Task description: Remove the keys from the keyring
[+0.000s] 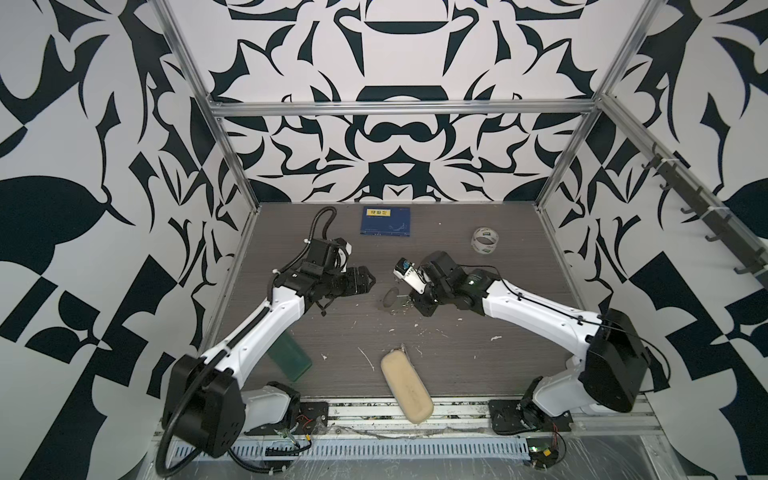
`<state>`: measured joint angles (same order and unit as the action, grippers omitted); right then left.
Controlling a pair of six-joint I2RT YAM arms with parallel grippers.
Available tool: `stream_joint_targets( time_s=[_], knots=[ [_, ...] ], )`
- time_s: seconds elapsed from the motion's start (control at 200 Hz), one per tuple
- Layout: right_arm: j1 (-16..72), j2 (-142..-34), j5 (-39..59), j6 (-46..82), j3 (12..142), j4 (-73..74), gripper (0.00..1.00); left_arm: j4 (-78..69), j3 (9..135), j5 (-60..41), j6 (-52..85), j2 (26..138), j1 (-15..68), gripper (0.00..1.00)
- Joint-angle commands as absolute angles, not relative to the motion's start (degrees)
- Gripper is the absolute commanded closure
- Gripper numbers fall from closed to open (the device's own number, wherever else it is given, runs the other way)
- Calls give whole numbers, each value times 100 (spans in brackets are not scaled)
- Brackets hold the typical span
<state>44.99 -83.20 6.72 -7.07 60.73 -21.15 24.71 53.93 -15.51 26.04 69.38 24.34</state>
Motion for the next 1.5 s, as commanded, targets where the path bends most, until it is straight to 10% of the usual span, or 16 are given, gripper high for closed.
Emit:
stream_joint_targets(
  time_s=[0.0,0.845,1.495],
  knots=[
    [4425,-7801,1467,-332,5744,-1013,100,1871,5181,-1938,1870,6407,2510,19],
    [3263,-7630,3890,1667,4350,3271,100,516,5192,-2664,1129,7478,2883,73],
    [3058,-7811,4419,2119,4215,3709,100,-691,4470,-2461,1717,7787,3465,61]
  ],
)
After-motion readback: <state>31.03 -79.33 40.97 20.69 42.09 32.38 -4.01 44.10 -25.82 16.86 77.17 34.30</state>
